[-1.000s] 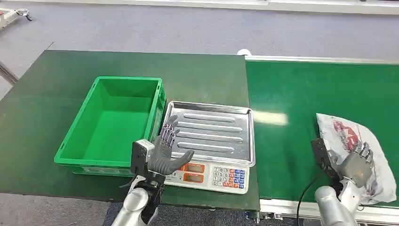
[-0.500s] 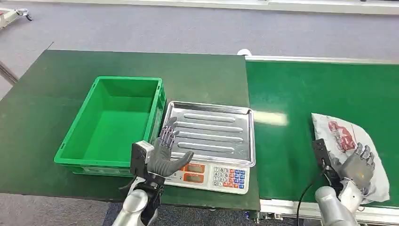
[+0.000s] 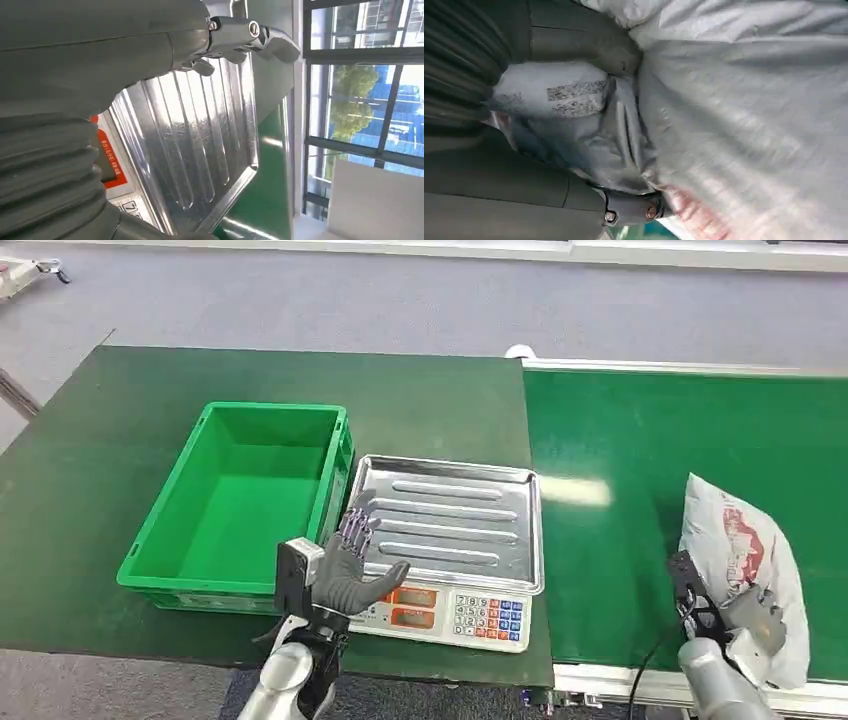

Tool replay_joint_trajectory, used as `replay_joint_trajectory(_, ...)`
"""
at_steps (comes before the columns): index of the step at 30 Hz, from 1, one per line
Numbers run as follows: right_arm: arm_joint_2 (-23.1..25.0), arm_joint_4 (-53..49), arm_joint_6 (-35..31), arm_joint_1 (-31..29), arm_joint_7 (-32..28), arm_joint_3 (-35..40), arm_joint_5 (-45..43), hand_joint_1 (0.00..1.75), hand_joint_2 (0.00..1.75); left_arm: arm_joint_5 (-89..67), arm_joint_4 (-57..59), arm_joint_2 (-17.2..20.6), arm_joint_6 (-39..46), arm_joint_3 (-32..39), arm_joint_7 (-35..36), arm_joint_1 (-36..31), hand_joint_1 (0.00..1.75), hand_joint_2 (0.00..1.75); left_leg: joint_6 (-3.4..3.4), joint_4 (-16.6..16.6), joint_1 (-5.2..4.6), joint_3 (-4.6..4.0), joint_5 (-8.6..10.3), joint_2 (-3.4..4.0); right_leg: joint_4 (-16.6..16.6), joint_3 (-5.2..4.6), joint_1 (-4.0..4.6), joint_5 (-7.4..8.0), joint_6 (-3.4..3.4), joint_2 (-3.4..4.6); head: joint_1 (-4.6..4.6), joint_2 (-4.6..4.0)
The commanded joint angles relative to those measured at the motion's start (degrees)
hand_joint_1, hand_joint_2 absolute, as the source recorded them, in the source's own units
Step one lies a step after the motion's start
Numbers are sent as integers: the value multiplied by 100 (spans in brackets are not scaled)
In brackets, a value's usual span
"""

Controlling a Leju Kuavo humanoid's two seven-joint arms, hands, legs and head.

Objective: Moved the parcel from conveyor to table for the left to box.

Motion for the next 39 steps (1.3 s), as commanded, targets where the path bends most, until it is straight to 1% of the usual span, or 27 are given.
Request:
replay_joint_trajectory(1,-232,860,471,-99,194,-248,142,0,175,130,-112,126,-13,207,4,43,0,175,1,-4,7,20,-4,-10,-12,31,9,-7,0,-20,2,0)
replay_joint_trajectory(3,-181,870,582,-91,129,-296,101,0,175,143,-71,125,-16,199,10,42,0,175,7,-5,8,31,-7,-16,-16,49,11,-13,10,-28,2,0)
replay_joint_trajectory(4,-148,858,641,-87,28,-390,-2,59,175,143,-39,128,-15,187,11,33,0,175,10,-4,5,38,-7,-29,-13,59,7,-17,16,-33,2,0)
replay_joint_trajectory(5,-120,836,702,-87,-166,-515,-138,175,175,149,-5,133,-19,168,5,30,0,175,15,-7,12,48,-10,-24,-25,75,14,-14,17,-33,2,0)
replay_joint_trajectory(8,-96,800,630,-117,-420,-690,-280,175,175,176,22,149,-17,155,-25,12,0,175,22,-2,8,59,-12,-24,-29,90,11,-17,22,-33,0,0)
replay_joint_trajectory(12,-54,717,301,-210,-1096,-1011,-635,175,175,185,35,155,8,185,-38,-1,0,175,29,3,9,62,-15,-12,-38,99,13,-9,23,-25,2,0)
replay_joint_trajectory(14,-26,636,66,-259,-1415,-999,-656,175,175,201,82,151,17,195,-67,-22,0,175,34,13,10,58,-20,-8,-35,95,13,-6,27,-22,2,0)
replay_joint_trajectory(21,-17,635,63,-267,-1408,-995,-655,175,175,203,89,150,16,195,-73,-20,0,175,33,18,4,61,-24,-8,-27,94,7,-10,31,-19,2,0)
replay_joint_trajectory(22,-11,623,54,-259,-1471,-1010,-683,175,175,204,92,150,17,194,-74,-22,0,175,34,23,6,57,-26,-11,-24,92,8,-11,33,-20,2,0)
replay_joint_trajectory(23,15,593,51,-278,-1729,-1078,-819,175,175,209,105,152,20,191,-87,-28,0,175,33,15,7,61,-23,-7,-31,96,9,-8,29,-20,2,0)
replay_joint_trajectory(24,32,563,12,-287,-1837,-1094,-866,175,175,211,117,152,22,192,-93,-34,0,175,34,20,7,57,-24,-10,-27,93,9,-9,31,-19,2,0)
replay_joint_trajectory(29,250,137,-335,-357,-2602,-707,-1042,175,175,210,265,145,39,206,-178,-106,0,175,36,17,6,54,-26,8,-30,87,9,-7,33,-3,2,0)
replay_joint_trajectory(30,291,43,-407,-377,-2663,-638,-1067,175,175,207,262,144,38,205,-187,-111,0,175,34,12,5,56,-24,15,-32,86,8,-4,31,2,2,0)
replay_joint_trajectory(32,424,-381,-669,-384,-2888,-365,-1241,175,175,199,217,136,52,221,-201,-104,0,175,33,13,6,52,-24,22,-30,77,9,-2,30,8,2,0)
replay_joint_trajectory(33,439,-446,-640,-390,-2832,-317,-1250,175,175,199,202,136,55,224,-201,-100,0,175,37,27,3,38,-28,6,-16,68,4,-10,36,-2,2,0)
replay_joint_trajectory(35,469,-677,-662,-325,-2854,-179,-1360,175,175,195,174,135,61,232,-203,-86,0,175,33,20,2,41,-27,28,-20,67,4,-4,30,14,4,0)
replay_joint_trajectory(36,469,-693,-649,-332,-2849,-162,-1368,175,175,195,171,135,62,234,-203,-85,0,175,35,22,2,38,-28,22,-19,65,4,-6,33,11,2,0)
replay_joint_trajectory(37,534,-1051,-840,-284,-2947,37,-1554,175,175,172,126,128,73,257,-208,-61,0,175,34,21,0,36,-27,18,-17,63,2,-7,32,6,2,0)
replay_joint_trajectory(38,562,-1308,-766,-236,-2815,231,-1601,175,175,155,108,123,80,277,-209,-42,0,175,37,25,-1,31,-27,3,-14,60,1,-11,36,-5,0,0)
replay_joint_trajectory(39,668,-1795,-683,-172,-2808,451,-1715,175,175,129,113,104,101,314,-212,-28,0,175,35,21,1,35,-27,13,-18,61,3,-9,33,3,2,0)
